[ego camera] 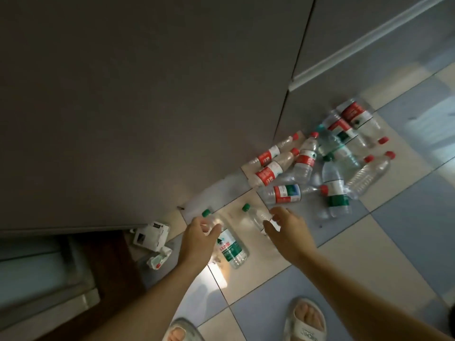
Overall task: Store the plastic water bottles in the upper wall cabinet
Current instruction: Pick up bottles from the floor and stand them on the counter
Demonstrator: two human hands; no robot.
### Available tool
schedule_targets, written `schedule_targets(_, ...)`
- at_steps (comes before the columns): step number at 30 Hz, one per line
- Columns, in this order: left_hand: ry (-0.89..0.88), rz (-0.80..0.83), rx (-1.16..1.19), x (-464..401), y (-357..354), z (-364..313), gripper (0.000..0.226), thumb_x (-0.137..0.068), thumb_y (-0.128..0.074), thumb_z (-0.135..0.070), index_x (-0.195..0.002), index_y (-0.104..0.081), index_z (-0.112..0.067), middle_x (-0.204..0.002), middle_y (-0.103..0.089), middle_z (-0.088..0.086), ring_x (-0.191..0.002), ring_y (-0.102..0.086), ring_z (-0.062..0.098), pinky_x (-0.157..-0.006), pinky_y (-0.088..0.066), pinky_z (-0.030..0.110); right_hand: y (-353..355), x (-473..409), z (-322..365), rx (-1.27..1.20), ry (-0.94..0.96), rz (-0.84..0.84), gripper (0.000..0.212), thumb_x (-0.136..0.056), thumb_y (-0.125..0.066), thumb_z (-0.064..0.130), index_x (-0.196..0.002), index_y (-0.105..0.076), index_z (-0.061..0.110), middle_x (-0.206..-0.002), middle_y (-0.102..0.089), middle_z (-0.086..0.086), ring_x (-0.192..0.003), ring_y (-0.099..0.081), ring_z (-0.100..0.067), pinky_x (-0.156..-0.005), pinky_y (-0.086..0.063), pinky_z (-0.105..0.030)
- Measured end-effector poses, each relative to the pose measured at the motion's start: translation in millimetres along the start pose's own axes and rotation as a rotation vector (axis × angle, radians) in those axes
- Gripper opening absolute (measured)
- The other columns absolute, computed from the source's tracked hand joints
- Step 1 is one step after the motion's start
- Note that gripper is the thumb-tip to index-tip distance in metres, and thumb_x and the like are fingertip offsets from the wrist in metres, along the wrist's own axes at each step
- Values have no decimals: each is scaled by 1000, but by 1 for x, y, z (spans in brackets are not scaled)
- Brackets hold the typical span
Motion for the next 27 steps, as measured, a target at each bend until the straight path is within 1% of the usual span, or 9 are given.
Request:
schedule_targets(3, 83, -44, -40, -42, -29, 44, 38, -95, -68, -42, -116, -47, -17, -110, -59, 1, -73, -54, 2, -41, -39, 9, -49, -35, -31, -26, -35, 2, 40, -99, -64, 35, -135, -57, 21, -133, -59, -5, -103, -53, -14, -83, -47, -25)
schedule_targets(6, 156, -56, 2, -77, -52, 78, 45, -93, -70, -39, -118, -43, -14, -108, -61, 6, -71, -59, 9, -39, -42, 10, -87, -62, -56, -17, -54, 15, 44, -97, -66, 34, -138, -55, 21, -139, -53, -5, -117, -54, -21, -98, -51, -34)
schedule_targets(7, 177, -41, 31, -87, -60, 86, 50, -93, -71, -37, -124, -43, -11, -107, -61, 7, -74, -62, 14, -45, -48, 12, -96, -71, -63, -6, -55, 8, 46, -97, -66, 34, -139, -53, 22, -141, -51, -5, -122, -52, -22, -102, -50, -38)
schedule_targets(9, 221, -7, 93, -104, -75, 98, 60, -92, -73, -33, -135, -40, -7, -113, -59, 12, -88, -65, 25, -69, -63, 35, -109, -87, -75, 27, -55, -16, 52, -95, -69, 35, -142, -51, 23, -144, -48, -5, -128, -46, -23, -107, -45, -41)
schedule_targets(12, 252, 14, 128, -123, -97, 107, 67, -91, -75, -30, -139, -36, -5, -123, -57, 18, -100, -65, 33, -83, -62, 51, -123, -106, -88, 104, -45, -39, 61, -92, -72, 36, -146, -47, 23, -148, -46, -5, -131, -41, -24, -108, -38, -40)
schedule_targets(17, 289, -50, 129, -135, -122, 114, 73, -87, -78, -37, -140, -37, -6, -119, -61, 20, -94, -70, 32, -60, -58, 34, -141, -121, -105, 156, -44, -28, 71, -88, -76, 38, -148, -42, 25, -147, -48, -5, -128, -45, -25, -108, -40, -41)
schedule_targets(20, 306, -63, 167, -141, -130, 117, 78, -83, -82, -39, -138, -36, -8, -121, -60, 23, -94, -69, 36, -74, -63, 47, -147, -129, -113, 187, -44, -21, 77, -86, -78, 41, -150, -38, 26, -147, -47, -5, -126, -45, -26, -107, -40, -43)
schedule_targets(23, 297, -61, 219, -141, -131, 116, 73, -84, -82, -35, -138, -38, -12, -123, -60, 22, -97, -69, 37, -80, -62, 51, -150, -134, -116, 214, -46, -17, 77, -85, -78, 42, -149, -38, 27, -146, -47, -5, -125, -45, -25, -106, -41, -42)
schedule_targets(27, 165, -38, 253, -132, -121, 98, 66, -83, -83, -26, -136, -44, -18, -124, -59, 15, -97, -70, 32, -69, -64, 40, -144, -128, -109, 135, -54, -42, 76, -85, -80, 37, -149, -39, 30, -148, -46, -2, -130, -41, -24, -109, -39, -42)
Point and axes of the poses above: each hand's wrist, its own x-axis away from the middle knuckle, its own y-axis out of the back of the hand, z = x × y, the point moved 2 cm from there along -x, towards the middle knuckle
